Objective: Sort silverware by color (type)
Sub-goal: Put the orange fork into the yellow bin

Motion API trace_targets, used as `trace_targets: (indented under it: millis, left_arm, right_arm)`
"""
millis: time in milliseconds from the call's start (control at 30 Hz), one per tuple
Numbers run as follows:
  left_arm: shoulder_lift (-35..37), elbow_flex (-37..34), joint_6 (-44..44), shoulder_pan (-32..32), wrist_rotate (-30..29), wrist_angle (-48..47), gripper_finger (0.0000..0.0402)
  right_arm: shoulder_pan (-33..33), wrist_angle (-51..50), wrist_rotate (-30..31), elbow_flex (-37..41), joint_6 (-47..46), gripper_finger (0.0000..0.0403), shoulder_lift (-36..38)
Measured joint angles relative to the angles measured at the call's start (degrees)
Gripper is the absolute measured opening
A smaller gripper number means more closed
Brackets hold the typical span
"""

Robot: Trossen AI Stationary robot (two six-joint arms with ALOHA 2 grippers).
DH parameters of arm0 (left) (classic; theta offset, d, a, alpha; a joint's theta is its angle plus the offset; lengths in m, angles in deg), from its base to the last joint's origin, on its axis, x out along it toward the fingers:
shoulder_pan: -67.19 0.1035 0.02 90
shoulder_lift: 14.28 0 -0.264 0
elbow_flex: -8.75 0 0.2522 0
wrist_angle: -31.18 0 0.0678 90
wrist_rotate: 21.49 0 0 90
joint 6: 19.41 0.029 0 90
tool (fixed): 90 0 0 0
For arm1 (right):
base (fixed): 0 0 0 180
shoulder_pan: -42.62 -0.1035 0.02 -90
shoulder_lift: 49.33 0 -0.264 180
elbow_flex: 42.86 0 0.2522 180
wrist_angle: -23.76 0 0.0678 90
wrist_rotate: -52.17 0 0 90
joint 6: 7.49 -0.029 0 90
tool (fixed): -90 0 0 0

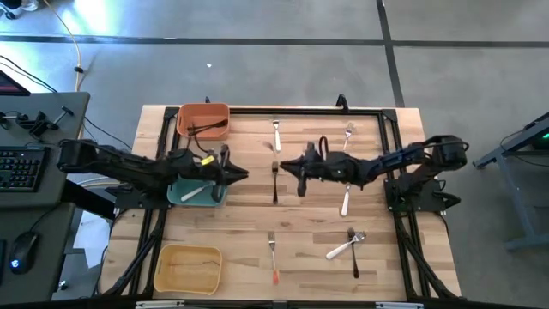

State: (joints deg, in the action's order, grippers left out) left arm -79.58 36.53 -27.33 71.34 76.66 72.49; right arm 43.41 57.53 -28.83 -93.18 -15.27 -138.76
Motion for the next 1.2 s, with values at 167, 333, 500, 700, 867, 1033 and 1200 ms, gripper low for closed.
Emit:
trace_targets:
  millis: [167,333,500,700,867,1033,1200]
  left_arm:
    - [-8.6,5.0,0.2,-3.3,-3.4,4.4,0.0113]
    - [-14.9,9.5,3.5,-5.7,-10.6,5.8,0.0166]
    - [-19.6,12.6,2.7,-6.8,-9.3,8.0,0.0196]
    - [-21.3,13.5,4.0,-7.2,-15.4,8.6,0.0205]
    - [-21.3,13.5,4.6,-7.0,-15.4,13.9,0.0205]
    - [-21.3,13.5,2.6,-5.5,-15.4,15.0,0.0205]
    - [-21.3,13.5,0.7,-5.0,-14.3,15.0,0.0179]
  right_arm:
    - [-3.9,0.9,3.6,0.0,4.1,0.0,-0.1]
    - [-5.8,2.5,5.5,0.0,6.1,0.0,-0.1]
    - [-7.2,2.9,7.3,-0.1,6.8,0.0,-0.1]
    - [-7.3,2.9,7.4,-0.1,7.0,0.0003,-0.1]
    - [-7.3,2.9,7.4,-0.1,6.8,0.0002,-0.1]
    - [-7.3,2.9,7.4,-0.1,6.8,0.0001,-0.1]
    - [-7.3,3.0,7.4,-0.1,6.8,0.0001,-0.2]
